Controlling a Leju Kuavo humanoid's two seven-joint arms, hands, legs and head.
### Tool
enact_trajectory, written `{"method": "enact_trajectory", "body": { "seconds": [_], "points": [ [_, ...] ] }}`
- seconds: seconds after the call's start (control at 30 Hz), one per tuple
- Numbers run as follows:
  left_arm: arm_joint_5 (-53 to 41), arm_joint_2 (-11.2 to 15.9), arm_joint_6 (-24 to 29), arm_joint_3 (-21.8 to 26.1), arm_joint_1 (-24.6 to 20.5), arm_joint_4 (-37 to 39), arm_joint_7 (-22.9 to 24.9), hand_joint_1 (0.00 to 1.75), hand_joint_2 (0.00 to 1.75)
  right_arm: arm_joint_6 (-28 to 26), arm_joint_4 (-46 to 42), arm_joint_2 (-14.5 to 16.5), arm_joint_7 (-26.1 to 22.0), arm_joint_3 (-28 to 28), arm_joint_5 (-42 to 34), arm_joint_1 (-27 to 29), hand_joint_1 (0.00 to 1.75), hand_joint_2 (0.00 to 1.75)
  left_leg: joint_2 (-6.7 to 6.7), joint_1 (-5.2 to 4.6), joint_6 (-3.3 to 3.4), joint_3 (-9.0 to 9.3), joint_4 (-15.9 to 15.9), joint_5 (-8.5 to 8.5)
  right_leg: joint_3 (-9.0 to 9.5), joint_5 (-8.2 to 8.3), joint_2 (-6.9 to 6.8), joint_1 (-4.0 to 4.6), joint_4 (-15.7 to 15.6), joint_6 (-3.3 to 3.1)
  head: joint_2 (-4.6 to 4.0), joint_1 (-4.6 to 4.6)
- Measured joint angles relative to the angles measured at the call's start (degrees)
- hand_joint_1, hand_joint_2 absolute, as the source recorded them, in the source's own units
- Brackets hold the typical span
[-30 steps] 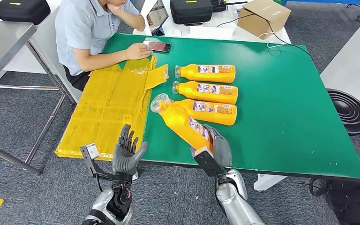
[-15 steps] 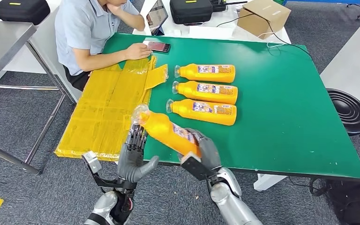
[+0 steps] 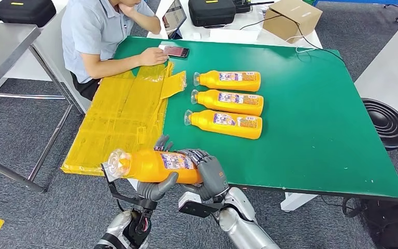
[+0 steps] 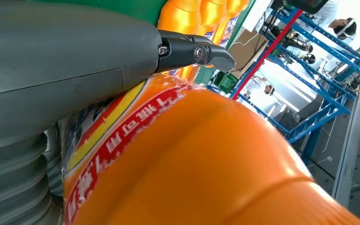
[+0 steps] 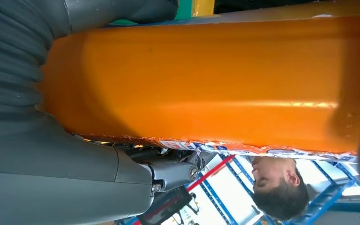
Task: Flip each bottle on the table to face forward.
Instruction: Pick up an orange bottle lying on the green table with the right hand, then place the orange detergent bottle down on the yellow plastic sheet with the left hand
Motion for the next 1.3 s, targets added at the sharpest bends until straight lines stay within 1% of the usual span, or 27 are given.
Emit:
{"method": "enact_trajectory", "body": {
  "seconds": [0.27,0.3,0.33,0.37,0.43,0.47,0.5,0.6,1.0,1.17,1.23,1.3],
  "points": [
    [1.3,0.0,0.2,-0.4,-0.5,0.7,0.1,0.00,1.75,0.0,-0.4,0.2,-0.1,0.7,-1.1,0.3,1.75,1.75,0.01,0.00,0.00,0.00,0.0,0.00,-0.01,0.00,0.00,0.02,0.0,0.00,0.00,0.00],
    [1.2,0.0,0.3,-0.4,-0.6,0.7,0.0,0.00,1.75,0.4,-0.6,0.2,0.0,0.8,-1.1,0.3,1.72,1.75,0.01,0.00,0.00,0.00,0.0,0.00,-0.01,0.00,0.00,0.02,0.0,0.00,0.00,0.00],
    [1.0,0.0,0.3,-0.4,-0.7,0.7,-0.2,0.08,1.75,0.8,-0.7,0.2,0.2,1.0,-1.2,0.3,1.56,1.75,0.01,0.00,0.00,0.00,0.0,0.00,-0.01,0.00,0.00,0.02,0.0,0.00,0.00,0.00],
    [0.8,0.0,0.4,-0.4,-0.8,0.7,-0.4,0.47,1.75,1.1,-0.8,0.2,0.4,1.2,-1.2,0.3,1.18,1.75,0.01,0.00,0.00,0.00,0.0,0.00,-0.01,0.00,0.00,0.02,0.0,0.00,0.00,0.00],
    [0.6,0.0,0.5,-0.4,-0.8,0.7,-0.7,1.34,1.75,1.4,-0.9,0.2,0.7,1.4,-1.2,0.3,0.33,1.75,0.01,0.01,0.00,0.00,0.0,0.00,-0.01,0.00,0.00,0.02,0.0,0.00,0.00,-0.01],
    [0.5,0.0,0.6,-0.4,-0.9,0.7,-0.9,1.70,1.75,1.5,-0.9,0.2,0.8,1.4,-1.2,0.3,0.05,1.75,0.01,0.01,0.00,0.00,0.0,0.00,-0.01,0.00,0.00,0.01,0.0,0.00,0.00,0.00],
    [0.3,0.0,0.7,-0.4,-0.9,0.7,-1.0,1.75,1.75,1.7,-0.8,0.2,0.9,1.6,-1.2,0.4,0.00,1.31,0.01,0.01,0.00,0.00,0.0,0.00,-0.01,0.00,0.00,0.01,0.0,0.00,0.00,0.00],
    [0.1,0.0,1.2,-0.3,-0.9,0.5,-1.4,1.75,1.75,2.5,-0.7,0.2,1.0,2.1,-1.1,0.6,0.00,0.00,-0.01,0.00,0.00,0.00,0.0,0.00,-0.01,0.00,-0.01,0.01,0.0,0.00,0.00,0.01],
    [0.8,0.1,1.9,0.8,-1.1,-0.5,-1.2,1.75,1.75,2.9,0.3,0.3,-0.6,3.1,-2.2,1.6,0.00,0.00,-0.02,0.00,0.00,-0.02,0.0,0.00,-0.02,0.00,-0.03,0.01,0.0,0.00,0.00,0.00],
    [2.9,0.1,2.5,1.9,-1.1,-1.2,1.5,1.75,1.75,1.7,0.3,0.2,-2.9,3.0,-4.0,2.7,0.00,0.00,-0.02,0.00,0.00,-0.02,0.0,0.00,-0.02,0.00,-0.03,0.01,0.0,0.00,0.00,0.00],
    [5.8,0.1,2.2,2.7,-1.1,-1.5,4.4,1.75,1.75,-0.2,-0.4,0.1,-3.1,3.0,-5.3,3.6,0.00,0.00,-0.03,0.00,0.00,-0.02,0.0,0.00,-0.03,0.00,-0.03,0.01,0.0,0.00,0.00,0.02],
    [8.5,0.1,2.7,3.5,-1.4,-1.4,7.2,1.75,1.75,-3.6,-2.3,-0.1,-3.1,3.1,-8.0,4.9,0.00,0.00,-0.03,0.00,0.00,-0.02,0.0,0.00,-0.03,0.00,-0.03,0.01,0.0,0.00,0.00,0.02]
  ]
}}
